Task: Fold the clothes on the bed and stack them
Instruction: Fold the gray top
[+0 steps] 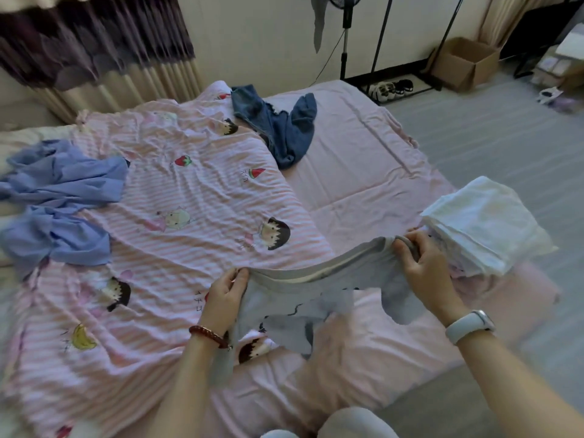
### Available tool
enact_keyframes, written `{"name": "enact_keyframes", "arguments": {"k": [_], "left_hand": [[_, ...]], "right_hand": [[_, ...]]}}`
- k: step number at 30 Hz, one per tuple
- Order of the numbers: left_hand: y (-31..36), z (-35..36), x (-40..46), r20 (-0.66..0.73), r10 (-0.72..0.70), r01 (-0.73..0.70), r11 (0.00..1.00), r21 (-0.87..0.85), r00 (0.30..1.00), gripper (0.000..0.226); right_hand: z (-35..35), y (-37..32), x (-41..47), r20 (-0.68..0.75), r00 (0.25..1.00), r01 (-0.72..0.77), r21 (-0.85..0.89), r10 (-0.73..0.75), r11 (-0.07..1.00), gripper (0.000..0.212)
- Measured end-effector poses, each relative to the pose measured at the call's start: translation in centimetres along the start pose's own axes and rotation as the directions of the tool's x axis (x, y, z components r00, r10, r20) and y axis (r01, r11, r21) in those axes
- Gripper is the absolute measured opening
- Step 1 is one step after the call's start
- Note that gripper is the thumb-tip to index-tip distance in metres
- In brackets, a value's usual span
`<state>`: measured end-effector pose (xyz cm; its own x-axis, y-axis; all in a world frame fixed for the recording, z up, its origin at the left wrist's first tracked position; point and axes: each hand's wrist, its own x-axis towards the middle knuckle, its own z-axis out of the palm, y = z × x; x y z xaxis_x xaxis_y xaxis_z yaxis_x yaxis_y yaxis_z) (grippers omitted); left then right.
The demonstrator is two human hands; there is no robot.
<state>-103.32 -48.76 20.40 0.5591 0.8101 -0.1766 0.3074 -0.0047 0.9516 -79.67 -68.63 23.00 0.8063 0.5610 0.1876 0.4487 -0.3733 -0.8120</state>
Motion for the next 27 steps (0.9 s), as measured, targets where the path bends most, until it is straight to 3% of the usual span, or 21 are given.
{"name": "enact_keyframes", "arguments": {"k": [8,11,14,18,23,27], "left_hand": [[-4.5,-3.0,-4.9,-0.075,-0.159,0.154,0.985,-0.073,0.984,0.029],[-5.3,-3.6,-7.1,-0.056,-0.202,0.198,0.978,-0.063,0.978,0.030],[-6.6,-3.8,-9.4,-0.077,-0.230,0.227,0.973,-0.038,0.970,0.027],[-8.6,-3.7,-13.4,-0.111,-0.262,0.263,0.965,-0.005,0.959,0.025],[-8.8,-2.7,-18.9,-0.297,-0.229,0.220,0.973,-0.063,0.927,0.026],[-6.4,-0.9,-20.9,-0.544,-0.066,0.070,0.997,-0.012,0.836,0.035]], "right_hand": [[4.3,1.6,-5.9,0.054,0.998,-0.040,0.018,0.039,0.999,0.017],[3.9,2.4,-8.3,0.203,0.977,-0.065,0.026,0.059,0.998,0.019],[3.4,3.6,-10.9,0.402,0.912,-0.082,-0.022,0.084,0.996,0.016],[3.1,5.1,-13.5,0.488,0.869,-0.079,-0.034,0.085,0.996,0.024],[1.2,4.2,-15.3,0.436,0.899,0.022,0.058,-0.045,0.998,0.020],[-0.4,2.2,-15.2,0.189,0.969,0.138,0.120,-0.159,0.983,0.027]]}}
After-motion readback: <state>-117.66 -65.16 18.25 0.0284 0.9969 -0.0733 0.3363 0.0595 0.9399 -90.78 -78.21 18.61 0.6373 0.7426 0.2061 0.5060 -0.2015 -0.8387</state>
